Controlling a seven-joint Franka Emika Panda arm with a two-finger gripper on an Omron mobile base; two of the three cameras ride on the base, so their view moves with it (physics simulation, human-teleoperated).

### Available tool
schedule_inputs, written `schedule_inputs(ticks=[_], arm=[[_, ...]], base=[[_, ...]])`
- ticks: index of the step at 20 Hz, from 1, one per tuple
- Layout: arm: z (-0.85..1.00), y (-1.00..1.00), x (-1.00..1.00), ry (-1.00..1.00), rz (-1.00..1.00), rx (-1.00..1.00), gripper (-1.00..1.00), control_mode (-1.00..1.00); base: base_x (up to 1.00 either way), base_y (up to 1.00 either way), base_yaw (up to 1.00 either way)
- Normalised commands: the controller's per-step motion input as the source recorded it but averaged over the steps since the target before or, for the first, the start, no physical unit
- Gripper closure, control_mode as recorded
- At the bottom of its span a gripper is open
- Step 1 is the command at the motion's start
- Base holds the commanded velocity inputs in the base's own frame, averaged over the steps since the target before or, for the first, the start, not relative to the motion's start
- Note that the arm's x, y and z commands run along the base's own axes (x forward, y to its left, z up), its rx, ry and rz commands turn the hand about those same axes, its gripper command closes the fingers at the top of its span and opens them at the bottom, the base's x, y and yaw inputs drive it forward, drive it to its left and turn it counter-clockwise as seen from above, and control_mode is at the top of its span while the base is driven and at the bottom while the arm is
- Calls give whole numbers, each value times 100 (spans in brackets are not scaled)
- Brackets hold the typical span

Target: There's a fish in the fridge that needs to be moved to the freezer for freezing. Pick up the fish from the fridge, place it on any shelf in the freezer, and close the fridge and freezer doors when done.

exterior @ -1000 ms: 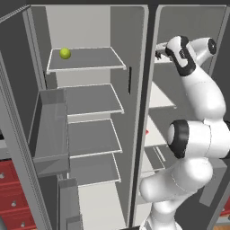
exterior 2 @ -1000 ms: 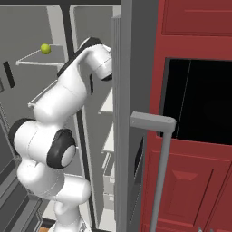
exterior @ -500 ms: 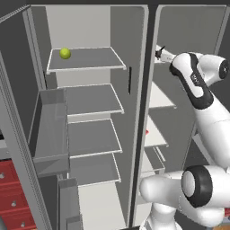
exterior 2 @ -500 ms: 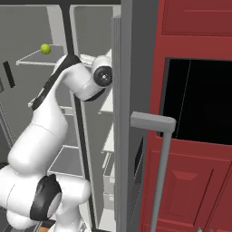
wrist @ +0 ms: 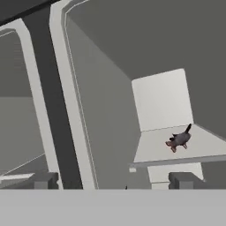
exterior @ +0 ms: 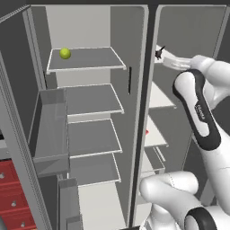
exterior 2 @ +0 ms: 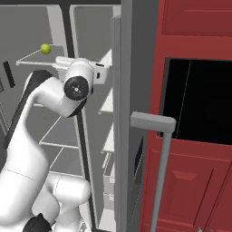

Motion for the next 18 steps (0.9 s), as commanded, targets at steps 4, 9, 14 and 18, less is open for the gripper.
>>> schedule_inputs(ticks=[4, 9, 14, 18], arm=[[23, 32, -89, 3, 0, -3, -100, -100], [0, 33, -79, 4, 0, -2, -100, -100], [0, 42, -65, 0, 0, -1, -100, -100], [-1, 22, -58, 12, 0, -9, -100, -100]], base=[[0, 0, 0], [0, 0, 0], [0, 0, 0], [0, 0, 0]])
